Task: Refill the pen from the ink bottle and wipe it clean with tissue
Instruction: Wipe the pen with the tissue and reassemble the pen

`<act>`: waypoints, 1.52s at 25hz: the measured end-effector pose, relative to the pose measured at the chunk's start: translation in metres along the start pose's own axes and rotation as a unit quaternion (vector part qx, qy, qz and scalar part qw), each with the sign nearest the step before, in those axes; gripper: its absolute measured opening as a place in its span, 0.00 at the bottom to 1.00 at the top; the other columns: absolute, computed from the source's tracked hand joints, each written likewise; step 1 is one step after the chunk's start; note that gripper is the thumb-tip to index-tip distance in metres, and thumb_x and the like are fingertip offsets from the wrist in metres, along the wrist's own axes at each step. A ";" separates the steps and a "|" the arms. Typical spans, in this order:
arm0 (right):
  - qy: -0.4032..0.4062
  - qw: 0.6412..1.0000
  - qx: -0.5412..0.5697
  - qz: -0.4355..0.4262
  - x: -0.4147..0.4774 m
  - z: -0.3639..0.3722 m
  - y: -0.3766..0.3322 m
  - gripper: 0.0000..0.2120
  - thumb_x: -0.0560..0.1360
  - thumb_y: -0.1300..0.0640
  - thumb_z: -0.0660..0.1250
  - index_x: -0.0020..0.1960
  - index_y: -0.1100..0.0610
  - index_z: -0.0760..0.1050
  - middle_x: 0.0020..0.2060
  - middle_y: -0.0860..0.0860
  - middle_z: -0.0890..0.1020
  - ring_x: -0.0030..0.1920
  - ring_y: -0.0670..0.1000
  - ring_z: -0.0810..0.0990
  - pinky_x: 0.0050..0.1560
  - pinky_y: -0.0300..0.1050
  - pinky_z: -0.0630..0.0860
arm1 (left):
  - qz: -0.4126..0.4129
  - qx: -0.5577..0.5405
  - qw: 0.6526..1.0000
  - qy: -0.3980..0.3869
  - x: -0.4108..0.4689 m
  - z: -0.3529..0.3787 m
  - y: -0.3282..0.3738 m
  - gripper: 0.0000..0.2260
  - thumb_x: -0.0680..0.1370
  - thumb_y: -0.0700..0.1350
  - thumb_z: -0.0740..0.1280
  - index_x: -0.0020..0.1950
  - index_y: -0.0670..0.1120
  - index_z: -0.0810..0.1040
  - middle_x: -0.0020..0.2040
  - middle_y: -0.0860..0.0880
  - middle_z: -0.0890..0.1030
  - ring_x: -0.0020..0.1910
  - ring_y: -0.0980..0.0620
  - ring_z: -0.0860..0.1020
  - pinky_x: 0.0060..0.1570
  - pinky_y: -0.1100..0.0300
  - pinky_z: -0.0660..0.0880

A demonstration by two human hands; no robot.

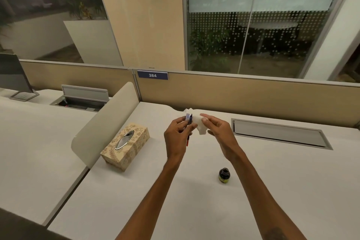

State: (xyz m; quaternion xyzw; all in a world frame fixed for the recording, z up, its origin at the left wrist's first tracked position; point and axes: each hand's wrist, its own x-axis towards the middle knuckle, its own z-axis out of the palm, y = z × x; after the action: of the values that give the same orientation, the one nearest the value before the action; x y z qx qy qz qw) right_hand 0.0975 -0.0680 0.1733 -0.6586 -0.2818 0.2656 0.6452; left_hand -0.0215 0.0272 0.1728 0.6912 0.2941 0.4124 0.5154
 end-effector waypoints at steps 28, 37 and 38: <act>0.203 0.978 -0.033 -0.016 -0.010 -0.018 -0.013 0.05 0.73 0.59 0.73 0.48 0.57 0.81 0.44 0.51 0.85 0.46 0.52 0.84 0.48 0.46 0.83 | 0.151 0.125 0.980 -0.023 0.001 0.024 0.007 0.17 0.70 0.45 0.77 0.58 0.42 0.84 0.57 0.45 0.83 0.51 0.55 0.80 0.46 0.80 0.72; 0.012 0.975 0.217 0.033 -0.014 -0.039 -0.018 0.13 0.79 0.68 0.59 0.59 0.66 0.79 0.56 0.60 0.84 0.56 0.56 0.83 0.61 0.47 0.79 | 0.135 0.097 0.985 -0.054 0.006 0.024 0.011 0.15 0.71 0.43 0.77 0.57 0.43 0.85 0.56 0.46 0.84 0.50 0.55 0.81 0.45 0.77 0.74; 0.000 0.972 0.234 0.033 -0.016 -0.040 -0.018 0.13 0.79 0.69 0.60 0.60 0.66 0.79 0.56 0.60 0.84 0.56 0.55 0.83 0.60 0.45 0.79 | 0.132 0.088 0.986 -0.061 0.006 0.024 0.013 0.15 0.71 0.43 0.77 0.57 0.43 0.85 0.56 0.46 0.84 0.50 0.55 0.81 0.45 0.76 0.75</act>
State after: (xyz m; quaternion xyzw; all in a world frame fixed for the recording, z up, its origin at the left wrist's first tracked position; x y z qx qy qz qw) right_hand 0.1144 -0.1077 0.1921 -0.4985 -0.1900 0.3451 0.7722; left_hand 0.0024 0.0174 0.1834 0.7904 0.2041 0.4064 0.4105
